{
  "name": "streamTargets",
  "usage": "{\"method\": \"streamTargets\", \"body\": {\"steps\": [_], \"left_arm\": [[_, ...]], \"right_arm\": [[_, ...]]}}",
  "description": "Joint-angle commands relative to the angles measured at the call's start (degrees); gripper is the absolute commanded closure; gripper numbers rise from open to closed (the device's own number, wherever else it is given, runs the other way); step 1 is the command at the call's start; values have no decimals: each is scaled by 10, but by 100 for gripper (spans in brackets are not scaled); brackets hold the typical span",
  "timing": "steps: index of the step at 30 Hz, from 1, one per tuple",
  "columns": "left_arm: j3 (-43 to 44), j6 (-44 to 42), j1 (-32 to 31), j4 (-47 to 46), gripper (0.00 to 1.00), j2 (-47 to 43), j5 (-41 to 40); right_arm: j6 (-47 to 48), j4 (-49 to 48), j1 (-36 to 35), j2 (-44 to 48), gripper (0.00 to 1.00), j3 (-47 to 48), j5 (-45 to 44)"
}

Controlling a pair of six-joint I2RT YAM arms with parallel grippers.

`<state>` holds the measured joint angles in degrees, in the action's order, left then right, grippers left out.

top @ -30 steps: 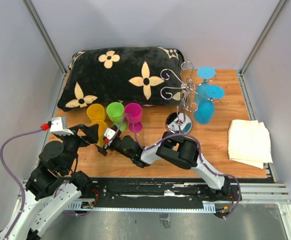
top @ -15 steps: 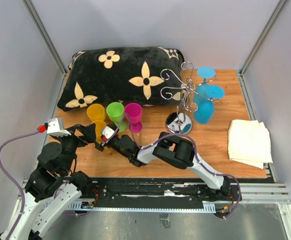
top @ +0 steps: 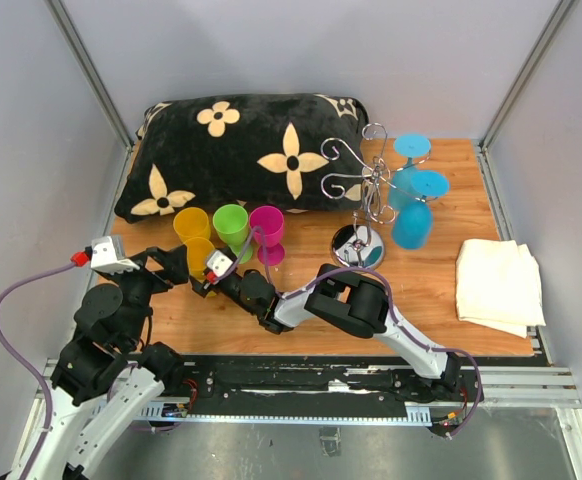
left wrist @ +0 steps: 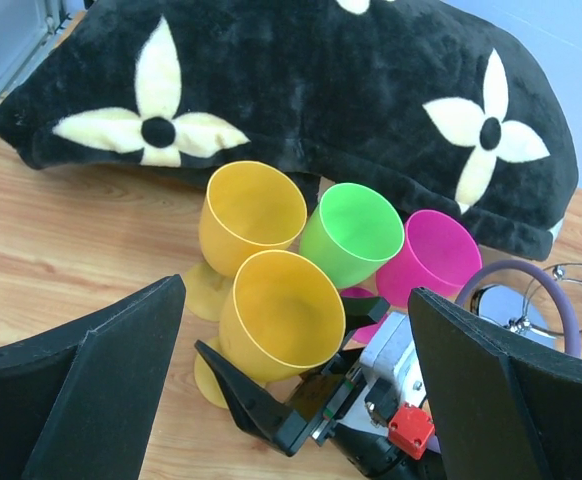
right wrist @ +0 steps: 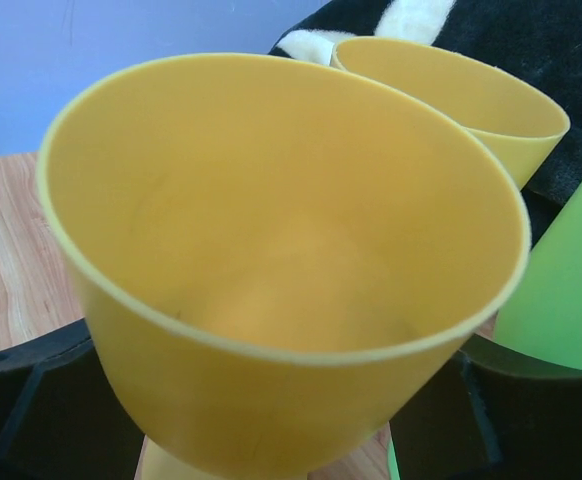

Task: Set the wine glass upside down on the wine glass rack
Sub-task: Pick up the wine glass at the center of the board.

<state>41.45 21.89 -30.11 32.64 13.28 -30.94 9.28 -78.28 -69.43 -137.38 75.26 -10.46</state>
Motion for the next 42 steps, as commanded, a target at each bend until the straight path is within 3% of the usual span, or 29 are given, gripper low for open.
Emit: {"method": "streamTargets", "body": {"steps": [1,13,26,35,42], "left_arm": [[1,-4,13,-15,2,2,-2],[0,-2,35,-14,2,9,-4],[5,17,36,2,1,-11,-38],[13,25,36,-35,0,-21,59],[30,89,36,-34,0,19,144]], "right_arm": [[-2,-53,-6,-8,35,-12,9],[41,-96,-37,62,38,-134,2],[35,-118,-112,212,39,-322,7],[74,-119,-168,347,40,-443,-33],[84,-118,-173,480,42,-545,-68]]}}
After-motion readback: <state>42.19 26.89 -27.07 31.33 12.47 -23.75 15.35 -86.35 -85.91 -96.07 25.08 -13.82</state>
